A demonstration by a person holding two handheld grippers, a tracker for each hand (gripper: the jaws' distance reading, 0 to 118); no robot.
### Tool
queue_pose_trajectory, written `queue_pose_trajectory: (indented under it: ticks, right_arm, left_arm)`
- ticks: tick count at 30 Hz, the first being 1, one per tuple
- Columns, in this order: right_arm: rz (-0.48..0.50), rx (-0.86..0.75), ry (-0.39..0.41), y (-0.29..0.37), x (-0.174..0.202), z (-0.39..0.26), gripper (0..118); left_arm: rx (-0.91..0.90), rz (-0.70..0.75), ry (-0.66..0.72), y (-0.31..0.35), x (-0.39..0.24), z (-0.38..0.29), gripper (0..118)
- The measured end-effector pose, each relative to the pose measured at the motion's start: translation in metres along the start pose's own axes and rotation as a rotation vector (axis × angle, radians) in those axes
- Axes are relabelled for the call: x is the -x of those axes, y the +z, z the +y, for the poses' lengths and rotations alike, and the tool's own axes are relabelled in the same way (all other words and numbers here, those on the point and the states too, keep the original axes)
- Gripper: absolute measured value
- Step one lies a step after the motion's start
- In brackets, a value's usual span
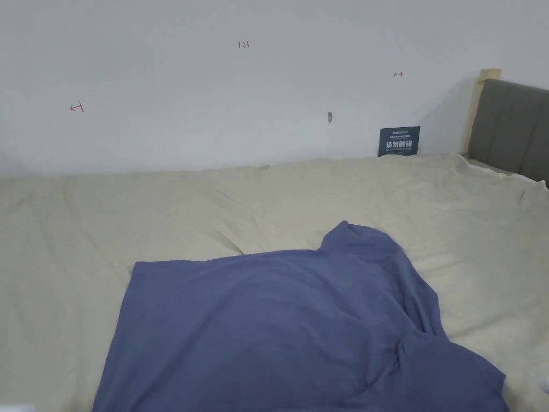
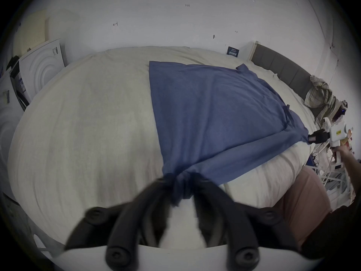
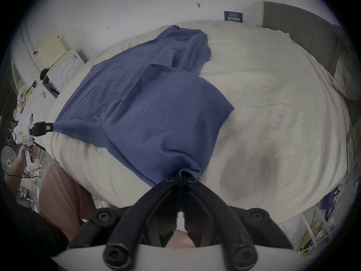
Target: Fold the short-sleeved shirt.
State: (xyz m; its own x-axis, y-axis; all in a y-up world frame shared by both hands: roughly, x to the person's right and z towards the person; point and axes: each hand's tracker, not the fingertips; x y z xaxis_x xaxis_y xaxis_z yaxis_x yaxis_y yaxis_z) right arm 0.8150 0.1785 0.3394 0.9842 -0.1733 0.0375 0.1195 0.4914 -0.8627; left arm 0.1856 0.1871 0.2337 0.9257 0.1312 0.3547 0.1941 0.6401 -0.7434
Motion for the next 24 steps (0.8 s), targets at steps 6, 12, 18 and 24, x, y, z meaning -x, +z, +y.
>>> queue_pose_trajectory:
  ticks: [6, 12, 18, 24]
  right_arm:
    - [-0.142, -0.067, 0.07, 0.021, 0.013, -0.006, 99]
    - [0.078, -0.258, -0.037, 0.077, 0.042, 0.002, 99]
    - [0.13, -0.55, -0.041, 0.107, 0.111, -0.004, 90]
    - [0.155, -0.633, -0.047, 0.096, 0.145, 0.013, 0]
  left_arm:
    - [-0.023, -0.058, 0.025, 0.018, 0.0, -0.002, 118]
    - [-0.213, -0.012, 0.034, 0.066, -0.026, 0.008, 118]
    - [-0.454, 0.036, 0.025, 0.105, -0.077, 0.0, 80]
    - [-0.459, 0.04, 0.089, 0.11, -0.079, -0.014, 0]
